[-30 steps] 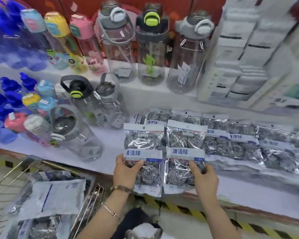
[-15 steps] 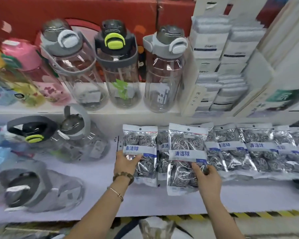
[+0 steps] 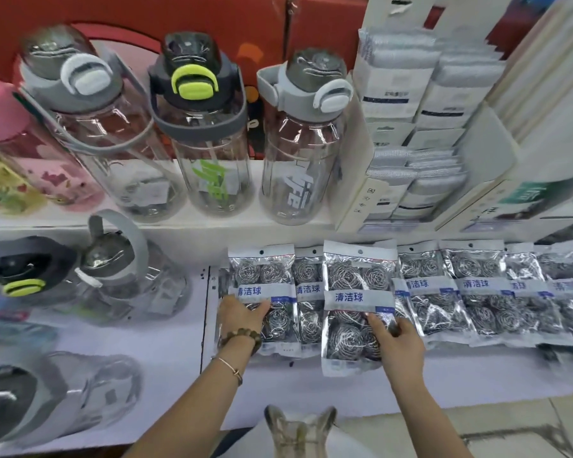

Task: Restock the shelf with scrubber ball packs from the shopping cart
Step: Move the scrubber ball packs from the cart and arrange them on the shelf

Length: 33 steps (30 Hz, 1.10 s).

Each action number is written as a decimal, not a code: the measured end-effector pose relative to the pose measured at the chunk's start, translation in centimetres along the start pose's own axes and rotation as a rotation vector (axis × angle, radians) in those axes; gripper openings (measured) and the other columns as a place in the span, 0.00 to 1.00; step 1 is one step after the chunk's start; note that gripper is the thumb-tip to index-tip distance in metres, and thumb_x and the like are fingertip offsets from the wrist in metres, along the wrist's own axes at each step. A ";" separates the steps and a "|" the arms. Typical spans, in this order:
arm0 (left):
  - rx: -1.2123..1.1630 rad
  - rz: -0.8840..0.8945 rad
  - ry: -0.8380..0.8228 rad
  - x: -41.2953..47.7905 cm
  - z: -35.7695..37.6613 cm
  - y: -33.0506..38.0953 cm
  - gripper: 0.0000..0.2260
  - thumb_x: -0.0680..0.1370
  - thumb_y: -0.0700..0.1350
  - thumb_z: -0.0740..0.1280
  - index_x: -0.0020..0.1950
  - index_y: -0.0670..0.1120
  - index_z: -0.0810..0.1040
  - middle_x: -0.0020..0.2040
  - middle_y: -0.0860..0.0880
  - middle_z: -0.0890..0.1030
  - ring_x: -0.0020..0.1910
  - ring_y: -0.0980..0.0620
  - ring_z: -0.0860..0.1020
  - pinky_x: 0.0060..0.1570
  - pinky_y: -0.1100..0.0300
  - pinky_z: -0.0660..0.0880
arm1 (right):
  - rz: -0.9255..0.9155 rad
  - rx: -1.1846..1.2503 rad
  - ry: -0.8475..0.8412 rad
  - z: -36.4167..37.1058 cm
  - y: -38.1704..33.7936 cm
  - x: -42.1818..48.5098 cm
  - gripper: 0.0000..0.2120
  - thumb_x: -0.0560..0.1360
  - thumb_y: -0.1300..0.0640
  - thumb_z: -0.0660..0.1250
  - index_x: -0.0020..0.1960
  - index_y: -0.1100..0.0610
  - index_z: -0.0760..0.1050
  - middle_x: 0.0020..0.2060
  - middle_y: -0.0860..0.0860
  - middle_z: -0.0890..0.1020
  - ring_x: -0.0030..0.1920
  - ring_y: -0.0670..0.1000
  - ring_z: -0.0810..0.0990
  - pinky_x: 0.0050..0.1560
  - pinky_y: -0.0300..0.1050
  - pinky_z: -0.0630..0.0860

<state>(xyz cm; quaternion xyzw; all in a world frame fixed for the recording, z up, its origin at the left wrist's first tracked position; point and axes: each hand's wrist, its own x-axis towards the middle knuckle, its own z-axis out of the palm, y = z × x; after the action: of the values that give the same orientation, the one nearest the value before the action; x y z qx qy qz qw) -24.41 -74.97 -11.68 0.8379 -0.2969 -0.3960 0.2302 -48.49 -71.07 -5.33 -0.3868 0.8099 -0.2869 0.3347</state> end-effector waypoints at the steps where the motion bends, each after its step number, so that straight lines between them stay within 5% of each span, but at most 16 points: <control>1: 0.032 -0.001 -0.014 -0.2 0.0 0.4 0.29 0.65 0.57 0.74 0.57 0.41 0.70 0.52 0.47 0.73 0.45 0.48 0.76 0.39 0.56 0.77 | -0.005 -0.003 0.000 -0.1 -0.1 0.1 0.21 0.73 0.48 0.69 0.33 0.55 0.60 0.28 0.51 0.64 0.29 0.52 0.62 0.32 0.47 0.59; 4: 0.115 0.016 -0.044 0.8 0.9 -0.2 0.37 0.57 0.69 0.69 0.55 0.45 0.70 0.52 0.47 0.76 0.44 0.45 0.78 0.38 0.51 0.79 | -0.020 -0.007 -0.007 -0.2 -0.2 0.3 0.21 0.73 0.48 0.69 0.33 0.55 0.60 0.28 0.52 0.64 0.29 0.52 0.62 0.32 0.47 0.58; 11: 0.088 0.077 -0.062 -0.3 -0.3 -0.4 0.44 0.54 0.72 0.68 0.63 0.49 0.65 0.55 0.48 0.71 0.49 0.47 0.76 0.45 0.52 0.79 | -0.034 0.021 -0.079 0.4 0.1 0.2 0.14 0.74 0.49 0.69 0.39 0.57 0.69 0.29 0.53 0.69 0.30 0.51 0.67 0.32 0.46 0.63; 14: 0.073 0.131 0.003 -0.9 -0.8 -0.4 0.40 0.61 0.67 0.70 0.65 0.47 0.66 0.61 0.46 0.70 0.54 0.45 0.75 0.49 0.49 0.78 | -0.024 0.045 -0.097 0.6 -0.2 0.1 0.15 0.74 0.49 0.69 0.37 0.56 0.68 0.28 0.52 0.68 0.28 0.50 0.66 0.32 0.46 0.62; 17: -0.030 0.238 0.132 -2.2 -1.6 0.5 0.26 0.72 0.50 0.70 0.67 0.44 0.66 0.64 0.45 0.69 0.59 0.45 0.73 0.54 0.55 0.73 | -0.061 0.052 -0.165 1.4 -1.1 -0.3 0.15 0.74 0.50 0.68 0.37 0.55 0.65 0.28 0.50 0.68 0.28 0.49 0.65 0.29 0.41 0.61; 20: -0.251 0.266 -0.064 -4.0 -1.6 1.6 0.19 0.74 0.45 0.68 0.63 0.48 0.68 0.53 0.52 0.76 0.52 0.51 0.77 0.44 0.66 0.73 | -0.130 0.056 -0.255 3.1 -2.6 -1.1 0.15 0.75 0.52 0.67 0.37 0.53 0.63 0.29 0.50 0.67 0.29 0.48 0.65 0.27 0.35 0.61; 24: -0.290 0.262 -0.307 -5.1 -0.3 2.6 0.37 0.69 0.48 0.74 0.72 0.49 0.58 0.65 0.49 0.72 0.60 0.51 0.73 0.59 0.53 0.72 | -0.218 0.053 -0.282 5.2 -4.0 -1.7 0.17 0.75 0.53 0.68 0.33 0.50 0.62 0.27 0.48 0.66 0.28 0.46 0.64 0.28 0.34 0.62; 26: -0.304 0.250 -0.258 -4.9 -0.3 2.9 0.40 0.68 0.44 0.75 0.74 0.49 0.56 0.63 0.50 0.72 0.56 0.55 0.74 0.53 0.62 0.73 | -0.263 0.022 -0.319 5.6 -4.2 -1.3 0.16 0.75 0.53 0.67 0.34 0.49 0.63 0.26 0.48 0.67 0.27 0.46 0.65 0.28 0.33 0.63; 29: -0.279 0.259 -0.192 -4.1 -0.7 2.4 0.38 0.69 0.41 0.74 0.73 0.48 0.57 0.60 0.51 0.73 0.46 0.59 0.75 0.39 0.72 0.72 | -0.277 -0.039 -0.393 5.6 -3.7 -0.5 0.07 0.74 0.52 0.68 0.44 0.55 0.74 0.32 0.47 0.75 0.34 0.48 0.74 0.36 0.32 0.70; 31: -0.257 0.261 -0.135 -3.7 -1.1 2.0 0.38 0.69 0.41 0.74 0.73 0.48 0.58 0.62 0.49 0.73 0.51 0.53 0.76 0.45 0.66 0.75 | -0.280 -0.086 -0.381 5.4 -3.0 0.3 0.14 0.75 0.51 0.68 0.57 0.57 0.75 0.42 0.46 0.80 0.45 0.48 0.79 0.49 0.42 0.76; 33: -0.207 0.241 -0.121 -3.4 -1.5 1.7 0.38 0.69 0.43 0.74 0.73 0.48 0.58 0.61 0.48 0.74 0.46 0.54 0.76 0.40 0.70 0.75 | -0.386 -0.273 -0.312 5.1 -2.2 1.1 0.19 0.76 0.50 0.66 0.64 0.57 0.72 0.53 0.49 0.79 0.55 0.50 0.77 0.55 0.46 0.74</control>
<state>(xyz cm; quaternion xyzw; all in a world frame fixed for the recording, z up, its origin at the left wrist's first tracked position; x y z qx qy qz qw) -25.43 -73.64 -7.95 0.7426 -0.3661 -0.4439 0.3427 -44.18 -74.23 -7.19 -0.6150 0.6909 -0.1707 0.3396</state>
